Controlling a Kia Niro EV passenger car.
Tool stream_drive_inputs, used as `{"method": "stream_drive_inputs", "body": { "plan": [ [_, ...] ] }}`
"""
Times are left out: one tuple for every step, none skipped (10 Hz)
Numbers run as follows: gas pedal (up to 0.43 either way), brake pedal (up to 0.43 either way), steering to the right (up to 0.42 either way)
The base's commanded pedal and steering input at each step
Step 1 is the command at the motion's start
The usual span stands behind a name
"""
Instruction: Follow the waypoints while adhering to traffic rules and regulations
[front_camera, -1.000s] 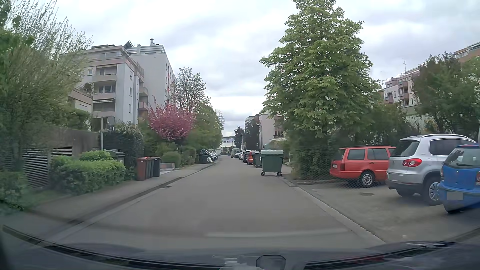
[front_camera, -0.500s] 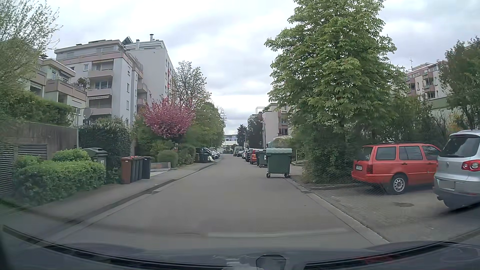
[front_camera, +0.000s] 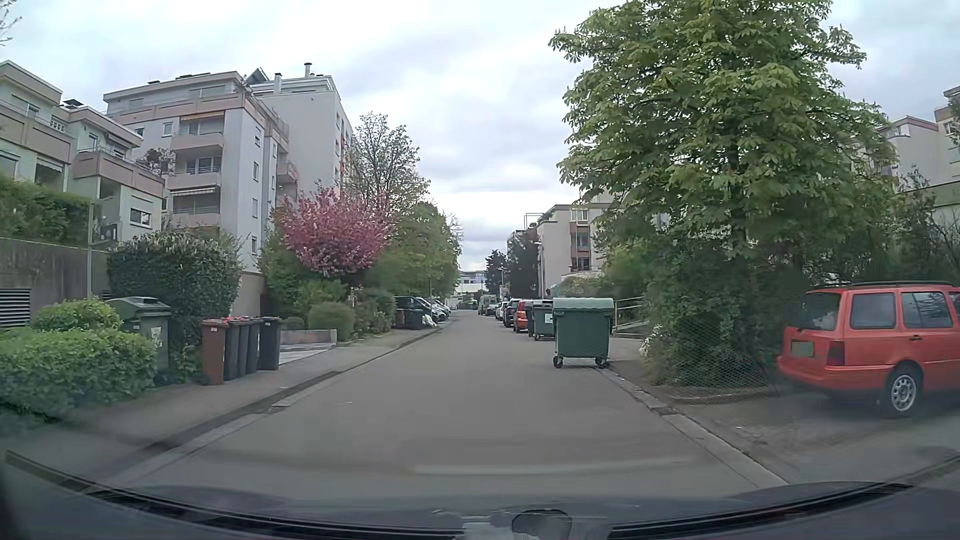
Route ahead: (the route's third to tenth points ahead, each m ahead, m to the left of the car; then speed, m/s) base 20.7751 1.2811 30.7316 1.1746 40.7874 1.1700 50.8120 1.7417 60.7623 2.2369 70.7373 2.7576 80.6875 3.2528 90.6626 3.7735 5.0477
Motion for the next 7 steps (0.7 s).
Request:
{"method": "stream_drive_inputs", "body": {
  "plan": [
    [0.13,0.0,-0.049],
    [0.13,0.0,-0.05],
    [0.13,0.0,-0.051],
    [0.13,0.0,-0.052],
    [0.13,0.0,-0.051],
    [0.13,0.0,-0.051],
    [0.13,0.0,-0.051]
  ]
}}
